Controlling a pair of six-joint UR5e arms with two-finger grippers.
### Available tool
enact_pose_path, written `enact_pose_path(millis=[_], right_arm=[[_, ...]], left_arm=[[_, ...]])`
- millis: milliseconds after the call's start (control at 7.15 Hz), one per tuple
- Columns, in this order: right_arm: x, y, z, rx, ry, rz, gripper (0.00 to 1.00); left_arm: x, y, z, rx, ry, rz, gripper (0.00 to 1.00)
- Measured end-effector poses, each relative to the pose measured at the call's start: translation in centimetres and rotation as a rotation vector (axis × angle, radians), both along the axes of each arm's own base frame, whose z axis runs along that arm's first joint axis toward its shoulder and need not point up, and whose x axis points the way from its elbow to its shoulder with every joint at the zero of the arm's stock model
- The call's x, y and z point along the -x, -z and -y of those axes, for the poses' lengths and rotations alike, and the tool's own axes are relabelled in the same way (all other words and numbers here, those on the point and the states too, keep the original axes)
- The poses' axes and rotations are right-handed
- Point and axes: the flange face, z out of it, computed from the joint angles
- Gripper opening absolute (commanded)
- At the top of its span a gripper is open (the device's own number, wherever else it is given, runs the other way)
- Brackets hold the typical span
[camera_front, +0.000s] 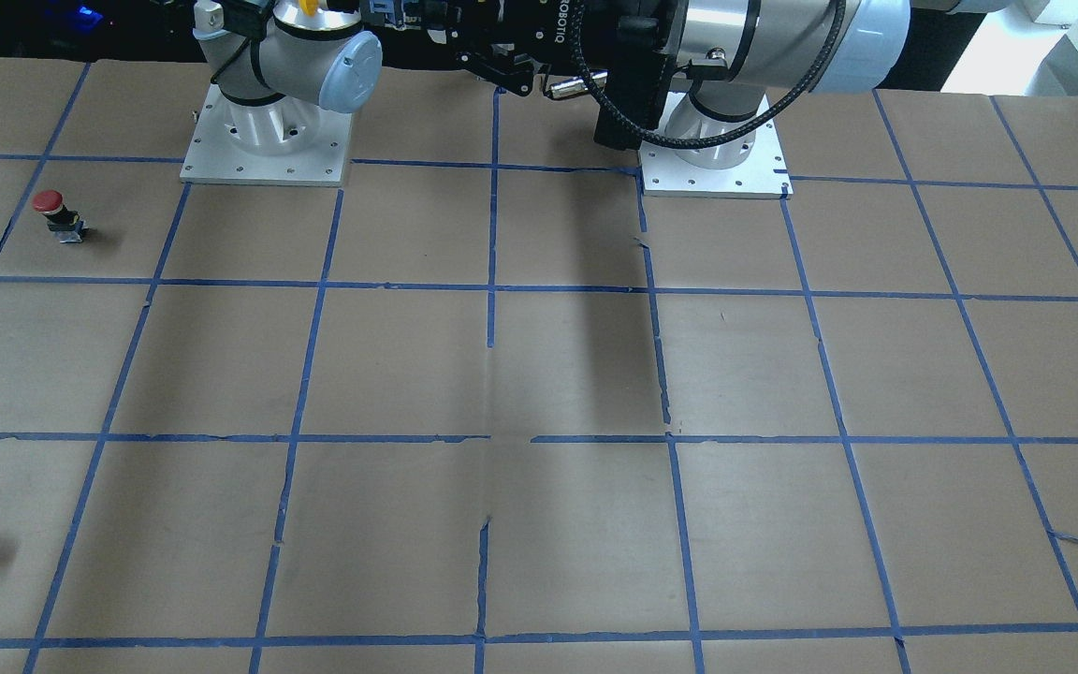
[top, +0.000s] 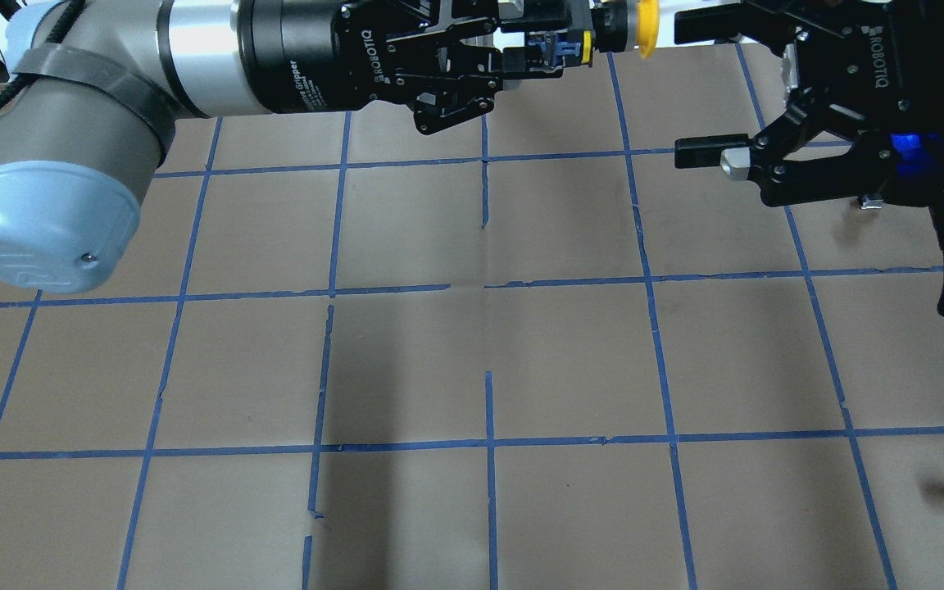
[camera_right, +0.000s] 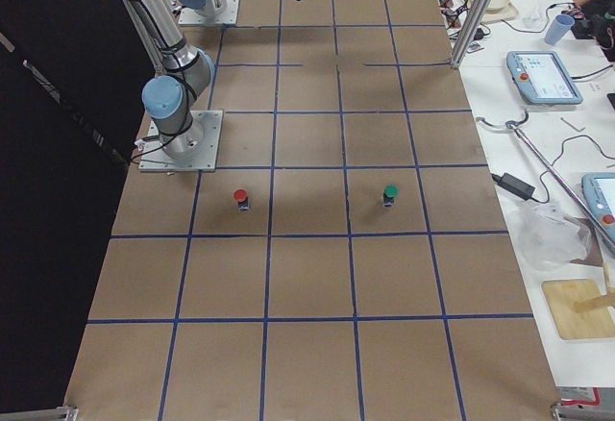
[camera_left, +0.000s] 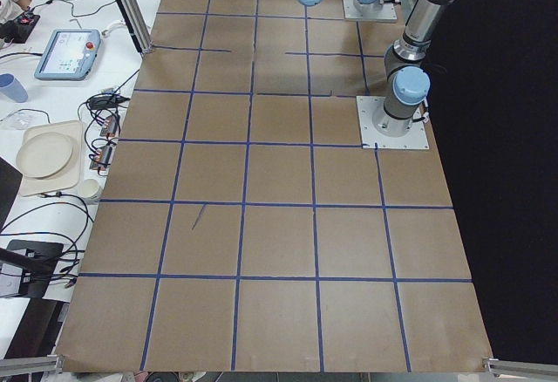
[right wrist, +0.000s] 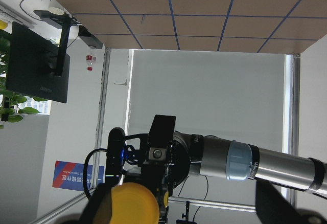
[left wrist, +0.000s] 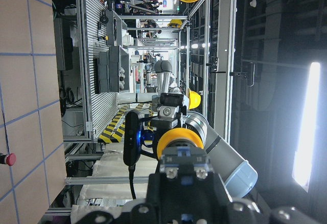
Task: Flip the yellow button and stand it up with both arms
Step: 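Close the right gripper on the yellow button's base beside the left gripper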
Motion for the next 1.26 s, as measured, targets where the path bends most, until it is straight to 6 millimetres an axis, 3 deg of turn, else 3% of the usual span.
enact_pose_path(millis=[1259], right_arm=[[-1.6, -1.4, 2.2, -0.01, 0.056, 0.05, 1.0]], left_arm=[[0.0, 0.6, -0.1, 0.022, 0.0, 0.0, 0.03]])
